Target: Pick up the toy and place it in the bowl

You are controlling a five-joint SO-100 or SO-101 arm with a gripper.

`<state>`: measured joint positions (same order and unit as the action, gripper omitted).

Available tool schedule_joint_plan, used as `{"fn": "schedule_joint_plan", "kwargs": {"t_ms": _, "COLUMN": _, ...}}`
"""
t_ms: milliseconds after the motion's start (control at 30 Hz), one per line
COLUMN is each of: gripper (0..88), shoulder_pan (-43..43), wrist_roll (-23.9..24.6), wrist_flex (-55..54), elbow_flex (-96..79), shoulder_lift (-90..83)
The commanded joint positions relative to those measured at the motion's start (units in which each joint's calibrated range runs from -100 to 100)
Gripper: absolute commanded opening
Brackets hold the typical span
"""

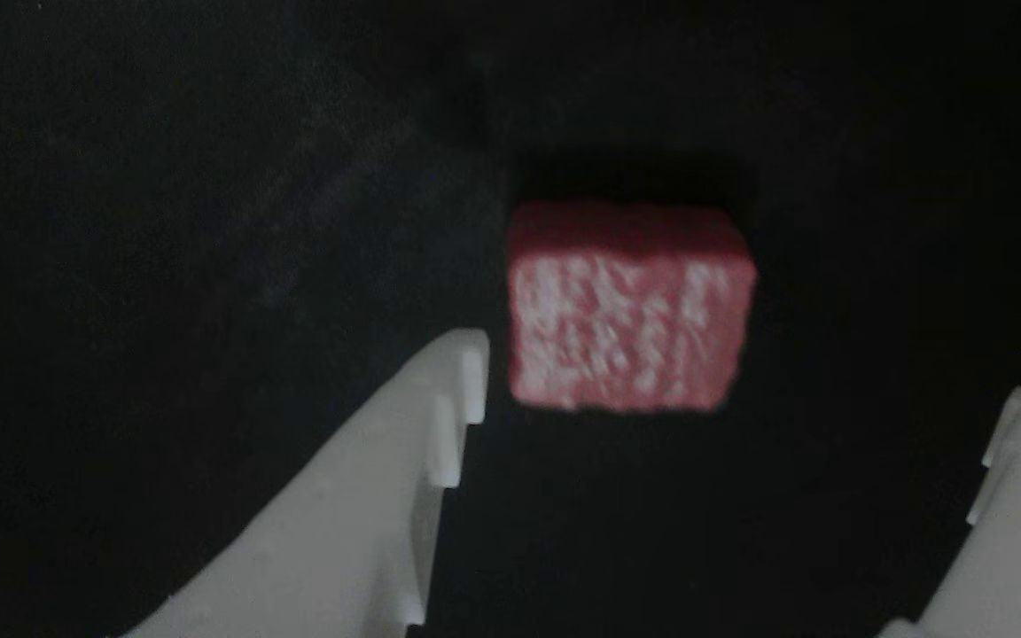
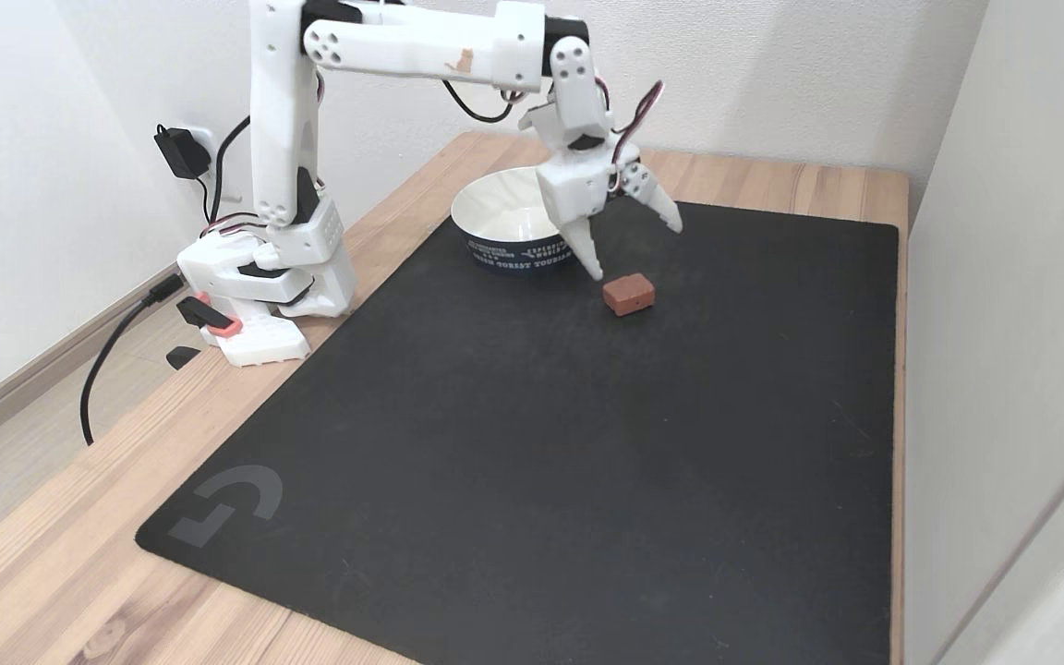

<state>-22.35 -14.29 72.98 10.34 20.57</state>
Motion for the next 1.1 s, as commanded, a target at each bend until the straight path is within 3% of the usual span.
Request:
{"fn": "schedule_joint_plan", "kwargs": {"t_ms": 0, "gripper": 38.9, "shoulder_pan": 0.98, "wrist_roll": -0.28, "wrist_flex": -1.52, "elbow_flex": 2.68, "shoulder_lift": 1.9}}
{"fn": "schedule_joint_plan", "kwargs": {"t_ms": 867, "gripper": 38.6, "shoulder_pan": 3.48, "wrist_roll": 0.09, "wrist_flex": -2.79, "elbow_flex": 2.59, "shoulder_lift": 11.16}}
{"fn": "schedule_joint_plan", "kwargs": {"t_ms": 1033, "gripper": 26.3, "shoulder_pan": 3.74, "wrist_roll": 0.19, "wrist_flex": -2.87, "elbow_flex": 2.59, "shoulder_lift": 11.32}}
{"fn": "schedule_joint_plan", "kwargs": {"t_ms": 1067, "gripper": 20.3, "shoulder_pan": 3.74, "wrist_roll": 0.19, "wrist_flex": -3.3, "elbow_flex": 2.59, "shoulder_lift": 11.32}}
